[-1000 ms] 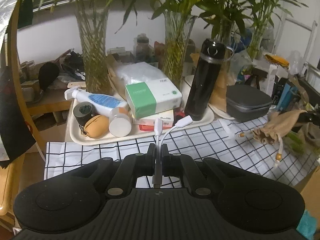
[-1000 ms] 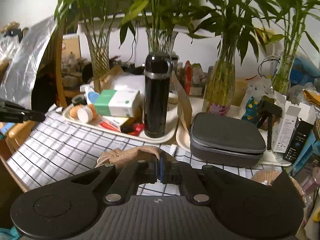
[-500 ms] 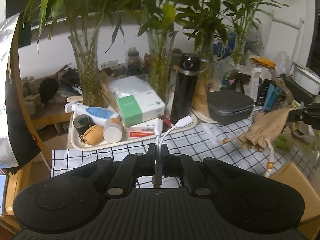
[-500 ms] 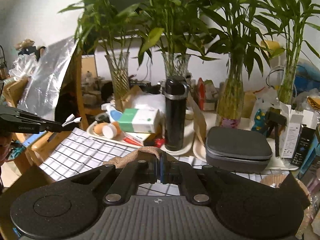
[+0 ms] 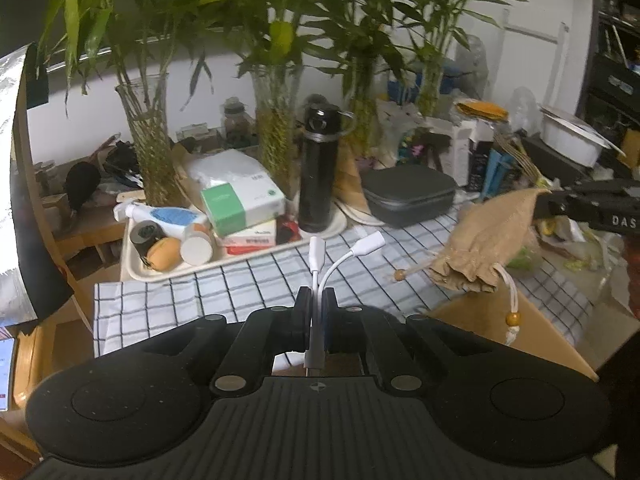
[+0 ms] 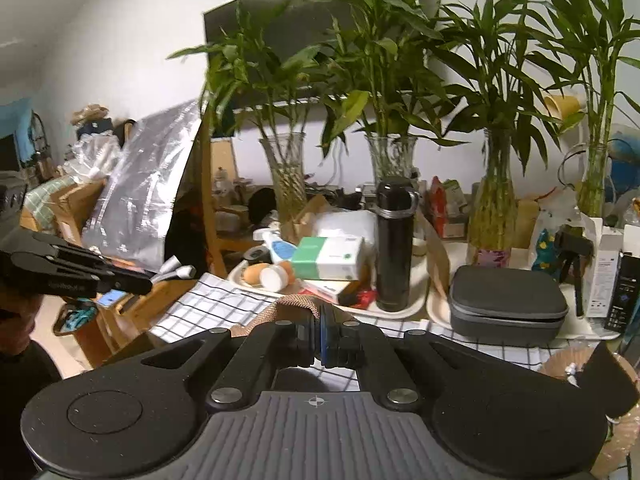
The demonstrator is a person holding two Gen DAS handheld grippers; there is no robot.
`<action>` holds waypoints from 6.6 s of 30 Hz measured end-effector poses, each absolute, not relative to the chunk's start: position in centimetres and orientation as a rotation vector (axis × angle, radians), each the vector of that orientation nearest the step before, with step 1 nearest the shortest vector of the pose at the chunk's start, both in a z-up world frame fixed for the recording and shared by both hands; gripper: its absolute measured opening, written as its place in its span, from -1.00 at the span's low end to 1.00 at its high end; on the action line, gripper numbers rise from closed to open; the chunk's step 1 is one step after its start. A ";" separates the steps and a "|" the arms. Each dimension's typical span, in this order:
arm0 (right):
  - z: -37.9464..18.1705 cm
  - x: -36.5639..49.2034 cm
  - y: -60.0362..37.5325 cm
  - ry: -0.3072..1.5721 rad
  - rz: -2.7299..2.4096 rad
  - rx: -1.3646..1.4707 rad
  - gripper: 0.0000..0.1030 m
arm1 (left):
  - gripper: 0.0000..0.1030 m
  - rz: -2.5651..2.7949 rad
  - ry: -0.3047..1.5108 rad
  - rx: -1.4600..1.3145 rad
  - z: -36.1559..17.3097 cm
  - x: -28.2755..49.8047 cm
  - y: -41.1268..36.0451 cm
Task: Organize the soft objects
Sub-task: 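Lift the cable and pouch and carry them toward the box, then lower the cable and pouch into the box and open both grippers, then move both tools away from the box back over the cloth, then close the right gripper on the white plastic strip by the bottle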
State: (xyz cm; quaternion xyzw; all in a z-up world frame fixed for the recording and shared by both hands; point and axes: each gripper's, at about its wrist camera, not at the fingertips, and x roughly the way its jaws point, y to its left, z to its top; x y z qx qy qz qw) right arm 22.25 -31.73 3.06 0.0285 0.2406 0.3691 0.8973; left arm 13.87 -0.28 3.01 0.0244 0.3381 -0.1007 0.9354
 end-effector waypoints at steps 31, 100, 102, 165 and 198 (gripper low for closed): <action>4.1 16.6 -31.4 0.441 0.908 0.082 -0.90 | -0.07 -0.155 0.736 -0.039 1.3 8.2 0.3; -3.2 21.2 -28.0 0.954 0.609 -0.099 1.00 | 0.49 -0.109 0.870 0.030 -0.8 9.6 0.2; -3.3 21.4 -28.3 0.969 0.607 -0.065 1.00 | 0.49 -0.115 0.888 0.017 -1.0 9.8 0.3; -7.0 33.0 -30.5 0.975 0.405 0.058 1.00 | 0.49 -0.256 0.830 -0.233 -5.1 23.9 6.9; -15.7 43.2 -23.2 0.868 0.528 -0.124 0.50 | 0.49 -0.216 0.903 -0.157 -7.2 24.6 7.2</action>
